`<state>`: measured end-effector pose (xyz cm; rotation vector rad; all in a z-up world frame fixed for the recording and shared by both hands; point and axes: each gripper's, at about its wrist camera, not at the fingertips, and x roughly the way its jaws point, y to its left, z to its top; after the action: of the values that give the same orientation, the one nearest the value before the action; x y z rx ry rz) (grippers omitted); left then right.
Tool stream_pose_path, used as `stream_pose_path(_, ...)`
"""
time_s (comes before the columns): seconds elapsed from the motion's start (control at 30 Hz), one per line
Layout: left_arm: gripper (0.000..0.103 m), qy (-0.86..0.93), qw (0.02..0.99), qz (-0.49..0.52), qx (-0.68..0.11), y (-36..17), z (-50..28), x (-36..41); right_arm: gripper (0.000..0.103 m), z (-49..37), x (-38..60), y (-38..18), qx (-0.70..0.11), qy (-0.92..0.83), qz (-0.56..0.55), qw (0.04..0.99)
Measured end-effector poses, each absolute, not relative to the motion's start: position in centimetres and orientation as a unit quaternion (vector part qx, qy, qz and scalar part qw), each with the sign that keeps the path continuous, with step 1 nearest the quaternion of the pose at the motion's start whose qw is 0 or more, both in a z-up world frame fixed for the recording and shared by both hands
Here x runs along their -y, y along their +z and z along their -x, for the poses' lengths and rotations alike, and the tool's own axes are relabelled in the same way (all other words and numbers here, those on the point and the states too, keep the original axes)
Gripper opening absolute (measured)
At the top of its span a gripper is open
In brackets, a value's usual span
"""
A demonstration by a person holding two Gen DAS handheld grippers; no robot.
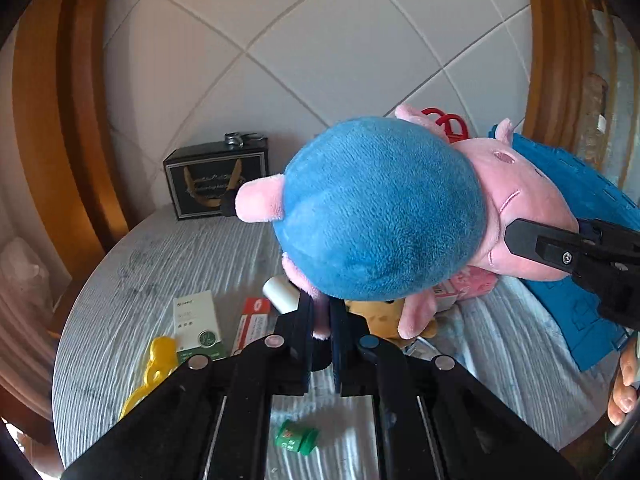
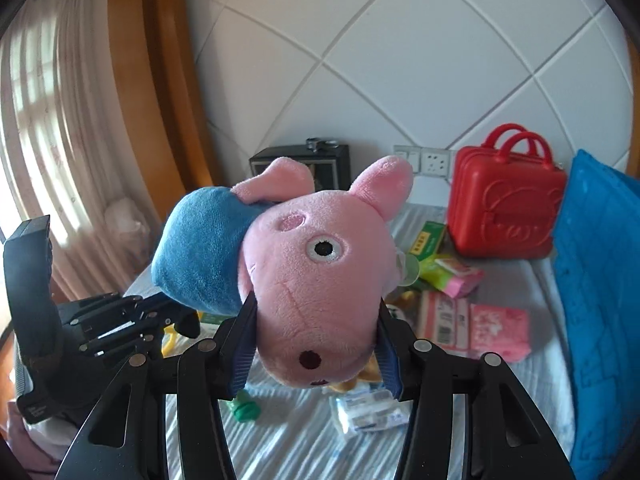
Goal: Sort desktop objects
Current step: 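Carry the pig plush over the blue crate and open the right tool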
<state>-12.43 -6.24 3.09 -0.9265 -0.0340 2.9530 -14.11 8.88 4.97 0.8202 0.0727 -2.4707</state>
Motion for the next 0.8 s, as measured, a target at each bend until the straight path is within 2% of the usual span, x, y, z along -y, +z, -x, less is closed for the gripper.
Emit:
stream_pose_path(0.37, 0.007, 0.963, 0.153, 0.219, -0.031, 9.3, 11.9, -14.2, 0.051, 9.2, -27.8, 11.6, 0.005, -0.965, -0.229, 0.131)
stream_pose_path(0.5, 0.007, 0.965, 0.167, 0.198, -0.037, 10.6, 11.1, -23.7, 0.051, 8.1, -36.8, 12.9, 0.007, -0.971, -0.211, 0.110)
stream_pose_path(0.8, 0.007, 0.958, 0.175, 0.221, -0.047, 12.2, 9.3, -42.4, 0.051, 7.5, -55.2, 14.0, 0.008, -0.973, -0.206, 0.099)
